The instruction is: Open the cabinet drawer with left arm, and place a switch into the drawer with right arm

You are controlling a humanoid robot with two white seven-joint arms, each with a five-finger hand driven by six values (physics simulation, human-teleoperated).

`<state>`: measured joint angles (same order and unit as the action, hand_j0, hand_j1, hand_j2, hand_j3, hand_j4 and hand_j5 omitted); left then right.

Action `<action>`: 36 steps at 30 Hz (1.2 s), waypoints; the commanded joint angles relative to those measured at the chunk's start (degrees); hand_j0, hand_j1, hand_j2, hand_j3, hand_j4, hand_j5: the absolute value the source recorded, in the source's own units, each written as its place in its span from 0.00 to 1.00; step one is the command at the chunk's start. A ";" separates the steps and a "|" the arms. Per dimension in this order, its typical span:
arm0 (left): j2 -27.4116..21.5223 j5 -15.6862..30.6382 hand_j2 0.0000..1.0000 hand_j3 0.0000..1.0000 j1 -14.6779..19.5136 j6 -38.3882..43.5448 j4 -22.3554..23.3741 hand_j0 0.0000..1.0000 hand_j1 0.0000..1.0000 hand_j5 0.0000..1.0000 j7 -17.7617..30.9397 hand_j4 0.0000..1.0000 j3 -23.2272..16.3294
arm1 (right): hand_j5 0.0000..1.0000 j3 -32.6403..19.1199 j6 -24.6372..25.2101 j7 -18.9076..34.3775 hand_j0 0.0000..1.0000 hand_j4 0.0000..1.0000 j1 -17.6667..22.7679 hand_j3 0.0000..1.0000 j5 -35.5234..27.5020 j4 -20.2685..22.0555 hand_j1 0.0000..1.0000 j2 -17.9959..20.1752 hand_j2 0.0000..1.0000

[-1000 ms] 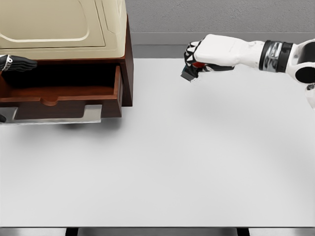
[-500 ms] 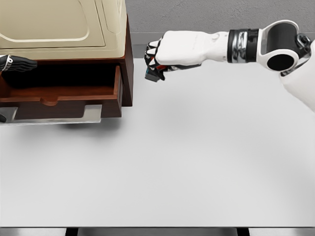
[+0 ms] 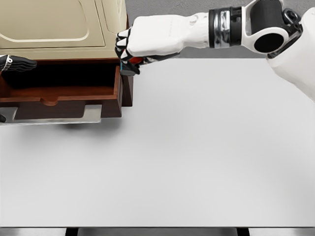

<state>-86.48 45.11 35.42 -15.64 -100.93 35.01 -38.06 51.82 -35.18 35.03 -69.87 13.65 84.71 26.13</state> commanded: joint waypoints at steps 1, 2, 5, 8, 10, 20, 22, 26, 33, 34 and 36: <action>-0.10 0.33 1.00 1.00 0.00 -0.01 0.03 1.00 1.00 1.00 -0.01 1.00 0.09 | 0.23 0.92 0.18 -0.03 0.23 0.23 -0.09 0.23 -0.38 -0.16 0.23 -1.87 0.23; -0.27 0.42 1.00 1.00 0.09 0.08 0.03 1.00 1.00 1.00 -0.01 1.00 0.09 | 0.23 1.18 0.18 -0.03 0.23 0.23 -0.52 0.23 -0.29 -0.33 0.23 -2.39 0.23; -0.27 0.42 1.00 1.00 0.00 0.08 0.03 1.00 1.00 1.00 -0.01 1.00 0.09 | 0.23 1.44 0.18 -0.03 0.23 0.23 -1.49 0.23 -0.29 -0.51 0.23 -4.50 0.23; -0.18 0.33 1.00 1.00 0.00 0.08 0.03 1.00 1.00 1.00 -0.01 1.00 0.09 | 0.23 1.80 0.18 -0.03 0.23 0.23 -2.20 0.23 -0.29 -1.30 0.23 -6.17 0.23; -0.18 0.15 1.00 1.00 0.00 0.08 0.12 1.00 1.00 1.00 -0.01 1.00 0.09 | 0.23 2.59 0.18 -0.03 0.23 0.23 -3.43 0.23 -0.29 -4.28 0.23 -7.67 0.23; -0.18 -0.02 1.00 1.00 0.00 -0.01 0.12 1.00 1.00 1.00 -0.01 1.00 0.00 | 0.23 7.68 0.18 -0.03 0.23 0.23 -6.86 0.23 -0.11 -15.10 0.23 -16.01 0.23; -0.18 -0.02 1.00 1.00 0.00 -0.01 0.20 1.00 1.00 1.00 -0.01 1.00 0.00 | 0.23 9.18 0.18 -0.03 0.23 0.23 -7.12 0.23 -0.02 -15.36 0.23 -16.81 0.23; -0.18 -0.02 1.00 1.00 0.00 -0.19 0.29 1.00 1.00 1.00 -0.01 1.00 0.00 | 0.23 9.44 0.18 -0.03 0.23 0.23 -7.56 0.23 0.41 -18.70 0.23 -18.92 0.23; -0.18 -0.11 1.00 1.00 0.00 -0.27 0.38 1.00 1.00 1.00 -0.01 1.00 -0.09 | 0.24 9.44 0.18 -0.03 0.24 0.24 -8.61 0.24 0.68 -24.68 0.24 -21.73 0.24; -0.18 -0.11 1.00 1.00 0.00 -0.27 0.29 1.00 1.00 1.00 -0.01 1.00 -0.09 | 0.24 9.44 0.18 -0.03 0.24 0.24 -8.70 0.24 0.68 -25.38 0.24 -22.26 0.24; -0.18 -0.11 1.00 1.00 0.00 -0.27 0.38 1.00 1.00 1.00 -0.01 1.00 -0.09 | 0.24 9.62 0.18 -0.03 0.24 0.24 -8.70 0.24 0.68 -25.47 0.24 -22.52 0.24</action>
<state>-86.57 44.65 35.42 -15.97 -100.62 35.01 -38.23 61.43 -35.18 35.02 -78.66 14.63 60.10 4.18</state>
